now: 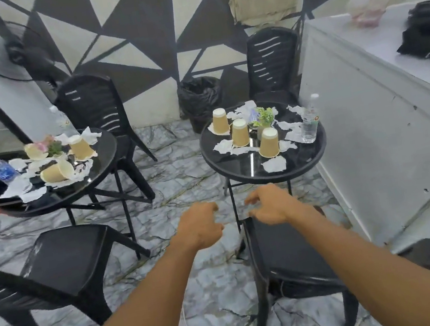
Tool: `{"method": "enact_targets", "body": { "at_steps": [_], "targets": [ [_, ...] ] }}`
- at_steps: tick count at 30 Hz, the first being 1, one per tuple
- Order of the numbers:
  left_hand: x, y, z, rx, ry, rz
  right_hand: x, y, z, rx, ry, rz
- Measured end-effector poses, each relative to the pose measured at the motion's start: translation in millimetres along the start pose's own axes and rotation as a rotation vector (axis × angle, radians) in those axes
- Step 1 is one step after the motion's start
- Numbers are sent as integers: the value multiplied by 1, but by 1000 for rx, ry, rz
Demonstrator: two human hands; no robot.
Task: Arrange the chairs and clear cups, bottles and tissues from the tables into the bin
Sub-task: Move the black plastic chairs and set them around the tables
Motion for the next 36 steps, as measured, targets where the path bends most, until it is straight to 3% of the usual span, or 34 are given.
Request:
{"method": "enact_targets", "body": {
  "at_steps": [6, 12, 21, 30, 36],
  "targets": [
    [15, -59, 57, 59, -49, -10, -20, -36, 87, -1, -33, -8],
    [41, -126, 165, 94, -110, 0, -26, -59, 228, 23, -60, 7],
    [132, -186, 359, 102, -85, 29, 42, -105, 436, 51, -59, -29],
    [187, -243, 577, -12, -43, 70, 87, -113, 643, 4, -27, -11],
    [217, -267, 742, -54, -136, 60, 137, -100, 786, -96, -9, -48]
  ]
}}
Point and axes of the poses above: each hand's wrist, its own z-axis towards the middle knuckle, its own x-axis out of the back of the hand, y = z × x, the point moved 2 cm from there along z, towards the middle knuckle, and after that the axes turned 3 degrees about y, right-handed, at the moved point
